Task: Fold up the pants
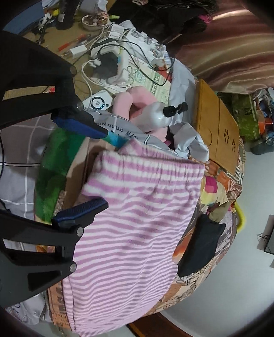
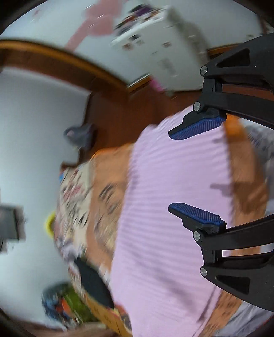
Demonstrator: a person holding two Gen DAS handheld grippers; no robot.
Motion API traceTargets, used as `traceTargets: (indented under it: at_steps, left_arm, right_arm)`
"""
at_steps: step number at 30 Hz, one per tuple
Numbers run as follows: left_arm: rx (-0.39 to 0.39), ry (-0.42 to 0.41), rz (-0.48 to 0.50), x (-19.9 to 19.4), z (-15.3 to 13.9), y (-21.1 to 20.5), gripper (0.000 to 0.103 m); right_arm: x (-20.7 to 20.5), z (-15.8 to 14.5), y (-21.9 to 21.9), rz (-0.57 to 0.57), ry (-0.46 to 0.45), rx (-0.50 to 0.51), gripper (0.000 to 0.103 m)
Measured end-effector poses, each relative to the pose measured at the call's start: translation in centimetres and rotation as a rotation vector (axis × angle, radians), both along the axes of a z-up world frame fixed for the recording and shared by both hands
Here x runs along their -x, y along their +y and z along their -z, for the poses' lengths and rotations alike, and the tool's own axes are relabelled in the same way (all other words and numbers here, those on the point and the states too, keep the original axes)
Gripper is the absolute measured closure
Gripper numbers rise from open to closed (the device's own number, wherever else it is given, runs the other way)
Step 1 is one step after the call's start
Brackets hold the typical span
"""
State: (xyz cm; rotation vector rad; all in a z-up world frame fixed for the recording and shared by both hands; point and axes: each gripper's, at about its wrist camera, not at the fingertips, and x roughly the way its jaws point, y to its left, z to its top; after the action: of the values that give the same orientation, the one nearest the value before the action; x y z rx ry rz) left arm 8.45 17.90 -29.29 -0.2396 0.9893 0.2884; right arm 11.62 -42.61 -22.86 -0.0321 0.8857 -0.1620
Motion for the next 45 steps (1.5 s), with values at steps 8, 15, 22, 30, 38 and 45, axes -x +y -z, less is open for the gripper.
traceTargets:
  at_steps: [8,15,22,30,38,45]
  left_arm:
    - [-0.098,0.023,-0.052,-1.5,0.5,-1.8,0.067]
    - [-0.194,-0.003,-0.078,-1.9,-0.5,-2.6,0.073]
    - [-0.272,-0.017,-0.095,-3.1,-1.8,-1.3,0.076]
    - [-0.267,0.035,-0.101,-3.0,0.3,-0.3,0.082]
    - [-0.228,0.039,-0.065,-0.5,-1.4,-0.6,0.077]
    - [-0.269,-0.053,-0.030,-1.0,-6.0,-0.2,0.055]
  right_arm:
    - [2.5,4.7,-7.1,0.201,0.067,-0.116,0.044]
    - [1.8,8.6,-10.8,0.328,0.085,-0.292,0.044]
    - [0.1,10.9,-11.4,0.349,0.081,-0.433,0.053]
    - [0.1,10.9,-10.8,0.319,0.118,-0.295,0.054]
    - [-0.1,9.6,-9.8,0.303,0.138,-0.173,0.054]
    - [0.7,7.4,-9.4,0.302,0.089,-0.186,0.054]
